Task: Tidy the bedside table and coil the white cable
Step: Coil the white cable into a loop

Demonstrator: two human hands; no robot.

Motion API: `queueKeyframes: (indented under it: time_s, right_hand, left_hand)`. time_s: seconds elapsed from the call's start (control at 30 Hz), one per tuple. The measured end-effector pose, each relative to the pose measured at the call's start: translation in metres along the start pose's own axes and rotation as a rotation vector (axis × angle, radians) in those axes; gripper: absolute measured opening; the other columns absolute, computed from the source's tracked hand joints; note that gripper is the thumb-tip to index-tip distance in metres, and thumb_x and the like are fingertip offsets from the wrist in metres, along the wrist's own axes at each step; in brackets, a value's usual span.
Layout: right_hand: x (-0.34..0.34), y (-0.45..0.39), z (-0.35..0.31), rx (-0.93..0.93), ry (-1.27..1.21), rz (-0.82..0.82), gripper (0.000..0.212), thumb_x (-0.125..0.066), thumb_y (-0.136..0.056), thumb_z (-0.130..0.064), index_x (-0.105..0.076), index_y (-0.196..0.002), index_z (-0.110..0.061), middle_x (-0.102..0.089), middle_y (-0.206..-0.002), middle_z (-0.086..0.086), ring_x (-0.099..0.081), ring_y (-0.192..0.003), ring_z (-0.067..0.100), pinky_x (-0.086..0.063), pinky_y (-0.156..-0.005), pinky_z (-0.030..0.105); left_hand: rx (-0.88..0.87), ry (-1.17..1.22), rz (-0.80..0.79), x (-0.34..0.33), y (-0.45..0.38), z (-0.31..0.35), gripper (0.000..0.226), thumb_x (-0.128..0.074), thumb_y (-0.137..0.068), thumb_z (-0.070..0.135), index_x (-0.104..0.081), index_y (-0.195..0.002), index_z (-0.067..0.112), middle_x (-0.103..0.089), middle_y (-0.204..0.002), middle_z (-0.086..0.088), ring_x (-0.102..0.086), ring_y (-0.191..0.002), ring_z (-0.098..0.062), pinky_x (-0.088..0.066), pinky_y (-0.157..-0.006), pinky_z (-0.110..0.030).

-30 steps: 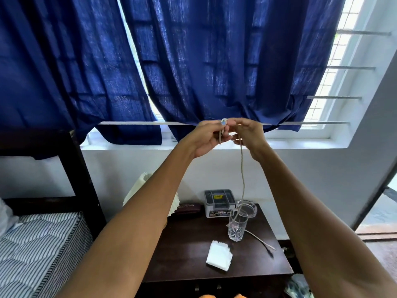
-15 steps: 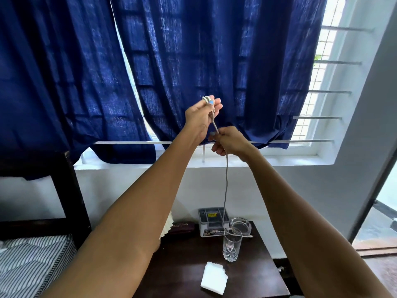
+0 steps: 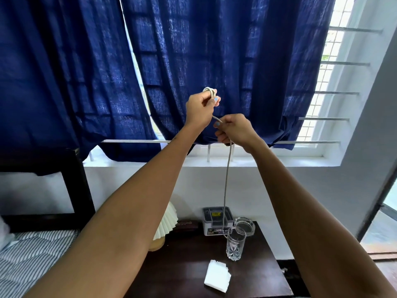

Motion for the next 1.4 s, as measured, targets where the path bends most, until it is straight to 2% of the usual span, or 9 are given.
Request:
queueKeyframes:
  time_s: [0.17,0.27,0.43,0.6,0.7,0.83,1.0,1.23,1.4]
  right_hand:
    - [0.002,-0.004,-0.014,0.114,0.199,0.042,0.020,-0.066,-0.082,-0.017,-0.070,-0.079,0.003,-0.059,-0.063,0.009,-0.046,-0.052,0.014,-0.042,-0.053,0.023]
    - [0.011,-0.006,-0.031,0.209,0.314,0.125,0.014,-0.066,-0.080,-0.012,-0.075,-0.081,-0.002,-0.071,-0.074,0.012,-0.056,-0.065,0.018,-0.048,-0.069,0.033]
    - [0.028,-0.009,-0.057,0.311,0.294,0.200,0.010,-0.078,-0.073,-0.015,-0.077,-0.082,-0.013,-0.075,-0.081,0.004,-0.063,-0.068,0.005,-0.049,-0.067,0.014]
    - [0.042,-0.011,-0.075,0.358,0.290,0.260,0.013,-0.084,-0.064,-0.020,-0.072,-0.070,-0.019,-0.066,-0.063,-0.012,-0.061,-0.062,0.002,-0.054,-0.071,0.032]
    - [0.050,-0.011,-0.084,0.371,0.274,0.256,0.018,-0.086,-0.061,-0.025,-0.071,-0.069,-0.018,-0.067,-0.064,-0.010,-0.060,-0.059,0.001,-0.052,-0.067,0.028]
    - [0.056,-0.010,-0.087,0.351,0.089,0.196,0.024,-0.087,-0.060,-0.028,-0.068,-0.066,-0.014,-0.067,-0.064,-0.008,-0.056,-0.055,-0.001,-0.044,-0.056,0.008]
    - [0.046,-0.012,-0.062,0.165,-0.379,0.091,0.017,-0.079,-0.070,-0.027,-0.067,-0.061,-0.020,-0.060,-0.053,-0.010,-0.034,-0.046,0.006,-0.026,-0.045,0.019]
    - [0.011,-0.002,-0.014,-0.083,-0.638,0.173,0.017,-0.062,-0.090,-0.026,-0.068,-0.078,-0.016,-0.061,-0.055,-0.005,-0.035,-0.040,0.004,-0.027,-0.037,0.015]
    - [-0.018,0.021,-0.013,-0.167,-0.289,-0.001,0.026,-0.051,-0.095,-0.019,-0.064,-0.110,-0.001,-0.057,-0.062,0.009,-0.043,-0.040,0.010,-0.037,-0.037,0.017]
  left_hand:
    - [0.048,-0.130,-0.059,0.000,-0.004,-0.012,0.017,-0.049,-0.093,0.005,-0.062,-0.086,-0.002,-0.063,-0.083,-0.006,-0.059,-0.068,-0.009,-0.052,-0.077,-0.028]
    - [0.122,-0.178,-0.170,-0.005,-0.002,-0.020,0.024,-0.044,-0.094,0.009,-0.061,-0.084,-0.004,-0.058,-0.071,-0.001,-0.052,-0.065,-0.013,-0.052,-0.080,-0.037]
    - [0.239,-0.095,-0.256,-0.002,-0.001,-0.015,0.032,-0.042,-0.077,0.015,-0.045,-0.045,0.016,-0.043,-0.047,0.005,-0.042,-0.052,-0.015,-0.047,-0.079,-0.041]
    - [0.287,0.042,-0.361,-0.003,0.003,0.002,0.033,-0.032,-0.097,0.014,-0.059,-0.083,0.002,-0.057,-0.070,-0.004,-0.054,-0.066,-0.013,-0.052,-0.075,-0.026]
    - [0.324,0.104,-0.436,-0.001,0.004,0.007,0.035,-0.031,-0.099,0.013,-0.061,-0.099,-0.005,-0.056,-0.073,-0.007,-0.052,-0.062,-0.015,-0.053,-0.077,-0.029]
    - [0.387,0.239,-0.614,-0.001,0.014,0.024,0.036,-0.030,-0.098,0.012,-0.063,-0.097,-0.004,-0.053,-0.065,-0.002,-0.045,-0.059,-0.010,-0.054,-0.068,-0.023]
    - [0.511,0.441,-0.771,-0.003,0.026,0.038,0.035,-0.037,-0.096,0.018,-0.065,-0.094,-0.003,-0.049,-0.055,0.004,-0.041,-0.054,-0.006,-0.046,-0.059,-0.019]
    - [0.523,0.754,-0.477,-0.010,0.018,0.033,0.025,-0.035,-0.095,0.000,-0.058,-0.097,-0.010,-0.055,-0.069,-0.007,-0.056,-0.056,-0.009,-0.057,-0.069,-0.024]
    - [0.424,0.678,-0.107,-0.003,0.000,0.014,0.025,-0.044,-0.094,-0.005,-0.056,-0.073,-0.002,-0.054,-0.072,-0.009,-0.058,-0.049,-0.006,-0.056,-0.071,-0.023]
Point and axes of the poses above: each hand's wrist, its own y-axis away from the middle knuckle, its own x-axis out of the back of the hand, z = x × y, the point moved 8 cm from there along -y, towards the middle knuckle
